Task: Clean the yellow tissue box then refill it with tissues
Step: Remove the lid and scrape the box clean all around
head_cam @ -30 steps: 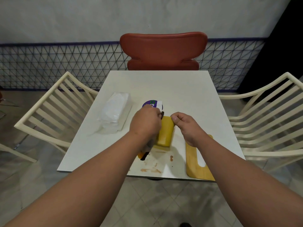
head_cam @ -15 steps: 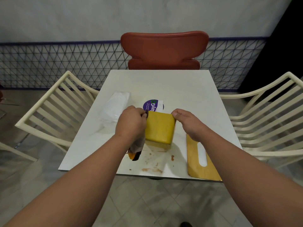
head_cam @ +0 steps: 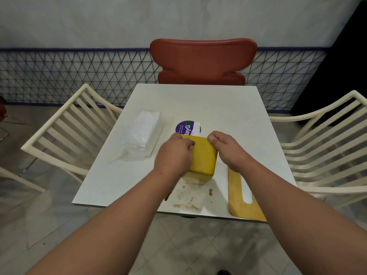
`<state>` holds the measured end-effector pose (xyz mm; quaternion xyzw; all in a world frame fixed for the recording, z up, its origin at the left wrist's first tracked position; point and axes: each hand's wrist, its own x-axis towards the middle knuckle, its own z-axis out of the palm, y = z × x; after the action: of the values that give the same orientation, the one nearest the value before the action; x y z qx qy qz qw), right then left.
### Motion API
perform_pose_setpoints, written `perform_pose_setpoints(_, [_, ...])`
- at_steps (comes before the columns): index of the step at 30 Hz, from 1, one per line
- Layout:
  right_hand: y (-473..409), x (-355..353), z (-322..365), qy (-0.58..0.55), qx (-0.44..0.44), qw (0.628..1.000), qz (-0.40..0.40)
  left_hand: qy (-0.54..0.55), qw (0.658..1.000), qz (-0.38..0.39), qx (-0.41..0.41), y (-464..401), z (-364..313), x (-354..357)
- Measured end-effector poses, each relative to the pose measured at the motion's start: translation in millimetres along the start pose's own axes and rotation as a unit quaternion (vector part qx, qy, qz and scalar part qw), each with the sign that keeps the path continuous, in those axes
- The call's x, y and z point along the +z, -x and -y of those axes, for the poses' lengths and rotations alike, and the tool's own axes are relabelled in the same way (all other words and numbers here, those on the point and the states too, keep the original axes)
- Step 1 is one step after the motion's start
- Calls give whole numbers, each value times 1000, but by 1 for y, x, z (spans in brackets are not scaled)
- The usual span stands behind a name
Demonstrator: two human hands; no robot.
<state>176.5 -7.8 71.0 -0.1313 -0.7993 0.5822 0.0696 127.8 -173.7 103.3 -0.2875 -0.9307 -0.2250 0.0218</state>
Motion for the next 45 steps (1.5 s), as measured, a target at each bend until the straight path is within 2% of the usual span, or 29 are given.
perform_pose_setpoints(5, [-1, -1, 0, -14, 0, 1000, 11, -35, 986, 87, 138, 22, -31, 15])
perform_pose_setpoints(7, [-1, -1, 0, -16, 2, 1000, 13, -30, 987, 87, 132, 9, -25, 10])
perform_pose_setpoints(11, [0, 0, 0, -20, 5, 1000, 14, -37, 997, 27, 60, -17, -8, 0])
perform_pose_setpoints(16, [1, 0, 2, -25, 4, 1000, 13, -58, 974, 125, 180, 14, -27, 10])
perform_pose_setpoints(18, [2, -1, 3, -23, 5, 1000, 13, -50, 969, 139, 196, 12, -25, 9])
perform_pose_setpoints(23, [2, 1, 4, -29, 14, 999, 11, -61, 985, 84, 135, -9, -11, 0])
perform_pose_setpoints(27, [1, 1, 2, -23, 6, 1000, 7, -48, 969, 147, 194, 24, -17, 7])
perform_pose_setpoints(29, [0, 1, 2, -19, 6, 1000, 4, -43, 966, 146, 208, 28, -15, 9])
perform_pose_setpoints(33, [1, -2, 3, -25, 12, 1000, 4, -42, 980, 110, 161, 21, 8, 0])
perform_pose_setpoints(37, [1, 0, 3, -20, 17, 1000, 8, -19, 996, 41, 82, 25, 32, -3])
perform_pose_setpoints(42, [1, 2, 4, -3, 12, 1000, 4, -1, 989, 75, 129, 49, -11, 14])
perform_pose_setpoints(45, [2, 0, 5, -8, 14, 1000, 9, 9, 995, 54, 82, 43, 3, 10])
